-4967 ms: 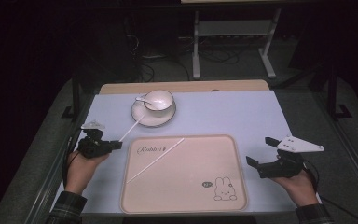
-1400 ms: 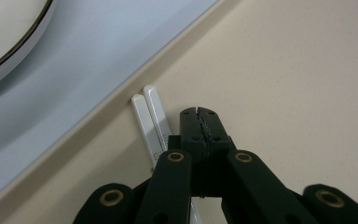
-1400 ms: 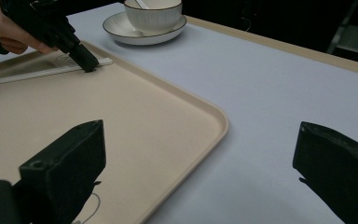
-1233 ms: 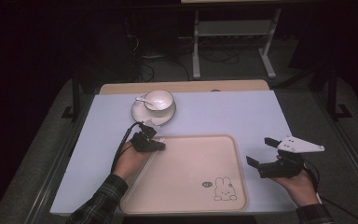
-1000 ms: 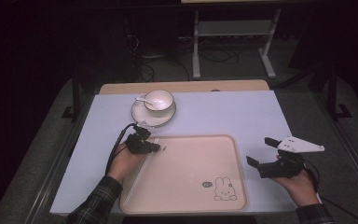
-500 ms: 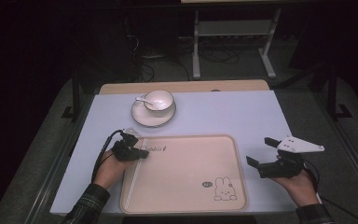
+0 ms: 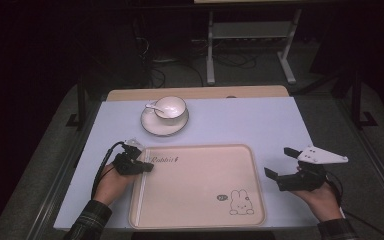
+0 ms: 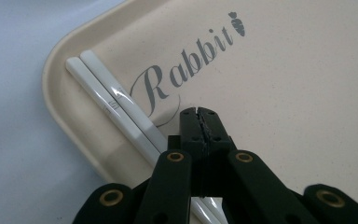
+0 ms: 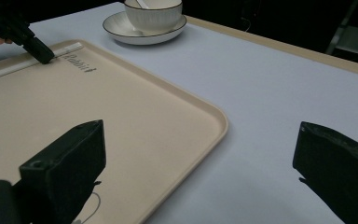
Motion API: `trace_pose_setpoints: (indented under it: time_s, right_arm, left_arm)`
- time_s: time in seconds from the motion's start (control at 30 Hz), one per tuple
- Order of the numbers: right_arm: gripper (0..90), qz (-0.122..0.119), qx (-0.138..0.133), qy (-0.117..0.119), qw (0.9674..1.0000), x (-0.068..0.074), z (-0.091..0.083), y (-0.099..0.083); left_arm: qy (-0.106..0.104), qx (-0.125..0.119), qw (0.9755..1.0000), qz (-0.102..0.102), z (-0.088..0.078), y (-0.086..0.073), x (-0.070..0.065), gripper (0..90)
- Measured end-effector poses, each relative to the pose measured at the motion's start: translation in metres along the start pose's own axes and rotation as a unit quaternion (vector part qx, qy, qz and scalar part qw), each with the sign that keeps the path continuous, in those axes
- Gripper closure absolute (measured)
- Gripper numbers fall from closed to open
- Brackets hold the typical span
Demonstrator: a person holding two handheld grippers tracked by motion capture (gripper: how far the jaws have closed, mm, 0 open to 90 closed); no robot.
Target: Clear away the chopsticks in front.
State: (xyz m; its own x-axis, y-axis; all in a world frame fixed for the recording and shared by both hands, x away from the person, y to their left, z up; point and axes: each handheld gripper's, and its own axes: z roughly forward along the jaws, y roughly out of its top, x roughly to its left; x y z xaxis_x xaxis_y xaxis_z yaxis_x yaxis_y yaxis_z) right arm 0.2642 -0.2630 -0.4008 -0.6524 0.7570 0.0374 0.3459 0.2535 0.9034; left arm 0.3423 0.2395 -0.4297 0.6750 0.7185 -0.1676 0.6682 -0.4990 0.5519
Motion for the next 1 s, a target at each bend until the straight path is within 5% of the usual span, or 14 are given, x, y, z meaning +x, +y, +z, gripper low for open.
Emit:
trace_pose_setpoints:
  time_s: [0.2, 0.6, 1.0]
  right_arm:
    - [1.8, 0.001, 0.000, -0.001, 1.0000, 0.000, 0.000, 0.000]
    - [1.8, 0.000, 0.003, -0.002, 1.0000, -0.001, 0.000, -0.001]
    - [1.8, 0.002, 0.002, -0.003, 1.0000, -0.001, -0.001, -0.001]
  left_arm:
    - [-0.002, -0.036, 0.9993, 0.011, -0.008, 0.003, -0.003, 77.0]
    - [0.003, -0.117, 0.9914, 0.057, -0.038, 0.004, -0.018, 36.6]
    - [0.021, -0.166, 0.9844, 0.055, -0.060, -0.018, -0.014, 18.2]
